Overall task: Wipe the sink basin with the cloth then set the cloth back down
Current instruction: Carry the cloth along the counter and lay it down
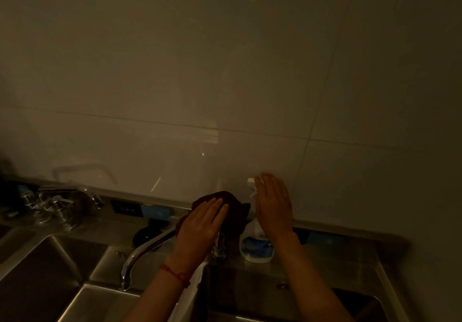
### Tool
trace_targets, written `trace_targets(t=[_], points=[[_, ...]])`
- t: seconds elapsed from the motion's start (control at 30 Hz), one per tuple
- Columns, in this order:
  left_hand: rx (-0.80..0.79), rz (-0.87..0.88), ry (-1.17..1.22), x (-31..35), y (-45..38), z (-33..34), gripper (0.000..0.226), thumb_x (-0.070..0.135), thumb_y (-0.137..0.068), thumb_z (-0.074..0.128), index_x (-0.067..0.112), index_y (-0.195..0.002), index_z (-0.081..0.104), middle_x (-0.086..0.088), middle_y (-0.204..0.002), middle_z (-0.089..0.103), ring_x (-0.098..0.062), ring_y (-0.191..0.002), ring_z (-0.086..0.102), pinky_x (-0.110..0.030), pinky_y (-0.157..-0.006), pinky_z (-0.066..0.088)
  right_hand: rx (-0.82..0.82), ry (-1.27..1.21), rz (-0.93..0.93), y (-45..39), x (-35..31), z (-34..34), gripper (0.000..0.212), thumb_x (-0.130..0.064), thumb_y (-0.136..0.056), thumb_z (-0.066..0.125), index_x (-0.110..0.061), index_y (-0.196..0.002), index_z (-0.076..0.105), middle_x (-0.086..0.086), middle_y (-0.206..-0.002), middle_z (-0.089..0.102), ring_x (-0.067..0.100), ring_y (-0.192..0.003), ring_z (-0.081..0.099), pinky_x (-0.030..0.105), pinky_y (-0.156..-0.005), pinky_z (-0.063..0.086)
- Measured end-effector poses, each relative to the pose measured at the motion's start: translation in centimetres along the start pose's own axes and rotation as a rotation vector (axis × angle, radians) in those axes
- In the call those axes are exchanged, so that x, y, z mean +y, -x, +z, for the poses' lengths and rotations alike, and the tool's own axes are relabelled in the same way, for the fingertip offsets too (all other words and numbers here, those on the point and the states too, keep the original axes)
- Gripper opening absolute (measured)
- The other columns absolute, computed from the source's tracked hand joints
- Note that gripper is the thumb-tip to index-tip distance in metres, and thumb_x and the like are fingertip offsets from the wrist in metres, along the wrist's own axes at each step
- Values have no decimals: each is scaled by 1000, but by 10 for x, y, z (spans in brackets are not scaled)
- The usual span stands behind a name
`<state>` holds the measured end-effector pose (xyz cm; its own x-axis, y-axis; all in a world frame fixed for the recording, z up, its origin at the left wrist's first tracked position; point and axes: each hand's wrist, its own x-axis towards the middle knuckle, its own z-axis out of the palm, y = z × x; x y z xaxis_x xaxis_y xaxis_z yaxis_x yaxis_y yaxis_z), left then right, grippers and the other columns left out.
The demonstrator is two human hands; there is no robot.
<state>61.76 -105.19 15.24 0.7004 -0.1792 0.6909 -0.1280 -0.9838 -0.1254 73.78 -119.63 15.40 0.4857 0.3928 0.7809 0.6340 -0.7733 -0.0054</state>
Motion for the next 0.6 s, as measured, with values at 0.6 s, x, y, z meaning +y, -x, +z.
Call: trace_targets(t=[0.6], points=[[-77, -76, 22, 2, 5, -17, 66, -7, -28, 93, 3, -92, 78, -15, -94, 77, -28, -83, 76, -37, -69, 61, 113, 12, -153, 10, 4, -9, 21, -1, -86, 52, -1, -96, 71, 16, -96, 72, 30, -89, 69, 43, -83, 54]])
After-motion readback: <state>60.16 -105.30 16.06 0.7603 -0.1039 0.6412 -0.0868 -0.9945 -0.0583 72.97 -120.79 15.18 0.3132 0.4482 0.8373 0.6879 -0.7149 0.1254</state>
